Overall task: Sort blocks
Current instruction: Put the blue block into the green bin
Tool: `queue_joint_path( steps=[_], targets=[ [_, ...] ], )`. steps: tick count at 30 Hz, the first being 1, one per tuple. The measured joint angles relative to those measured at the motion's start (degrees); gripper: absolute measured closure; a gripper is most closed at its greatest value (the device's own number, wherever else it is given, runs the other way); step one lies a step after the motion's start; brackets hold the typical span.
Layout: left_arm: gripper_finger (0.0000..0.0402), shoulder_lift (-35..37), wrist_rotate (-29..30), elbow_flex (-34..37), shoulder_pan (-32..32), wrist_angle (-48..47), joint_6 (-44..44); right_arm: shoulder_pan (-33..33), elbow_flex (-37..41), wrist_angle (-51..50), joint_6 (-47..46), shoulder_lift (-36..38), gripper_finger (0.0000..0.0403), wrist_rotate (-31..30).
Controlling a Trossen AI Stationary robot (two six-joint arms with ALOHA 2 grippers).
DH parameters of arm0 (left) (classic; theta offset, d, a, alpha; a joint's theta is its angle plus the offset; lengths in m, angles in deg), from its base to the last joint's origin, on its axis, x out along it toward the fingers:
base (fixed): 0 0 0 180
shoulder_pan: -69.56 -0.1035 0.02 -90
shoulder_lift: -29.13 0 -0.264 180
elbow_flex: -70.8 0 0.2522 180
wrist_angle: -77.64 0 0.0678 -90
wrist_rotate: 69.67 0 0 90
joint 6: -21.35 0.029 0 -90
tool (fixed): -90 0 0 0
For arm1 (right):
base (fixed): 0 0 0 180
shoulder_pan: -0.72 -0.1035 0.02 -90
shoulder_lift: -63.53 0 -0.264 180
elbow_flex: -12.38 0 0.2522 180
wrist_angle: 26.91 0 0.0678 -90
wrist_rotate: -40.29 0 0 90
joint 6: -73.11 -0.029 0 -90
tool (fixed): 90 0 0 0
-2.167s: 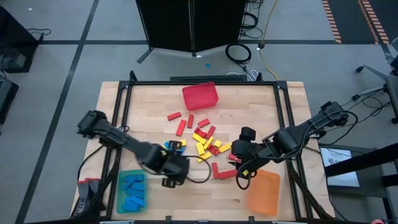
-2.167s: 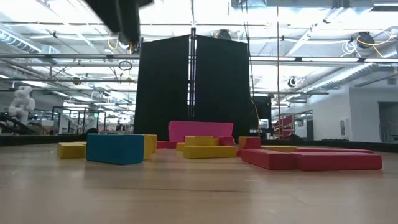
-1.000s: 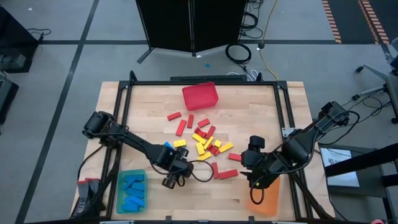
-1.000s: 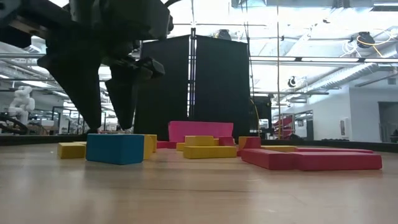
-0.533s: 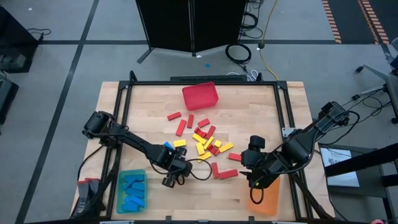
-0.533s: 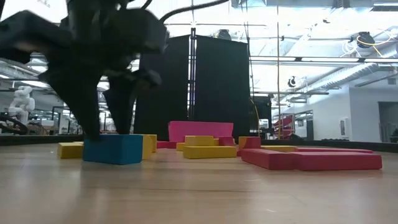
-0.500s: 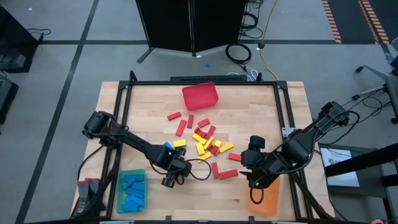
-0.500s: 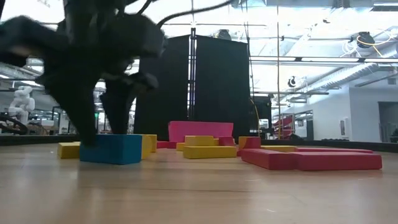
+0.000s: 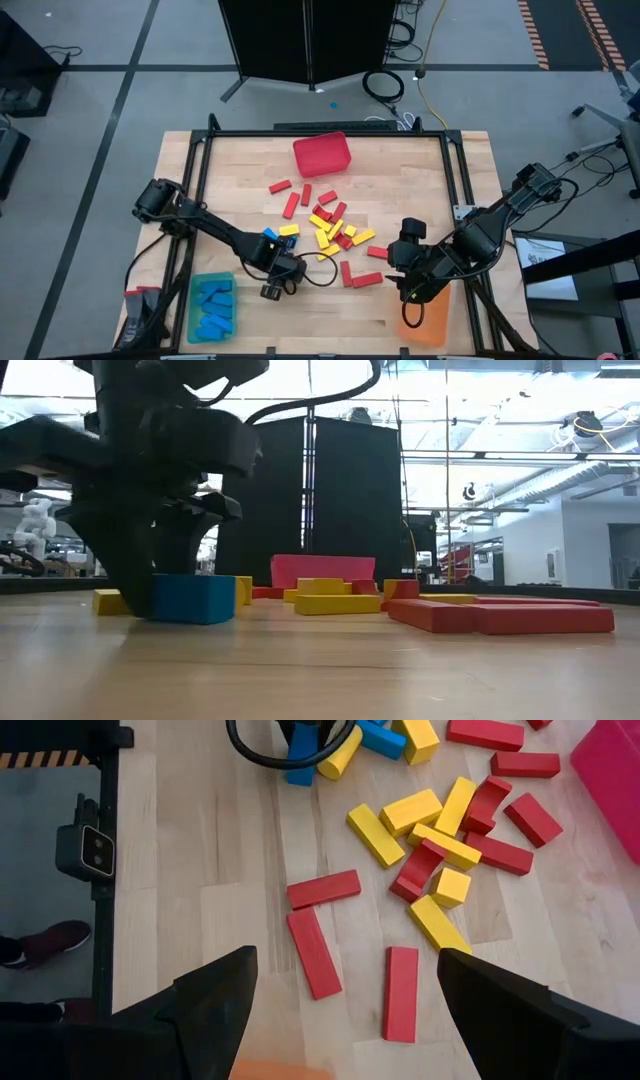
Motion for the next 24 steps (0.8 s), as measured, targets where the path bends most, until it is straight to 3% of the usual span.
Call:
queue_joint_path(
  steps=[8, 14, 19, 24],
  targets=[
    [0.0260, 0.00, -0.97, -0.02, -0.07, 1.53, -0.33, 0.02, 0.00, 0.09, -0.22, 0.00, 0.0096, 0.02],
    [0.0264, 1.29, -2.19, -0.69, 0.06, 0.06, -6.03, 0.02, 0.00, 0.18, -0.22, 0.00, 0.0096, 0.02],
    [0.0264, 6.48, -0.96, -3.35, 0.81, -1.32, -9.38, 0.02, 0.00, -0.17, -0.22, 0.00, 0.0096, 0.04],
    [0.0264, 13.95, -0.29, -4.44, 3.52, -8.52, -17.26, 0.02, 0.00, -0.33, -0.13, 0.00, 0.0096, 0.04]
  ],
)
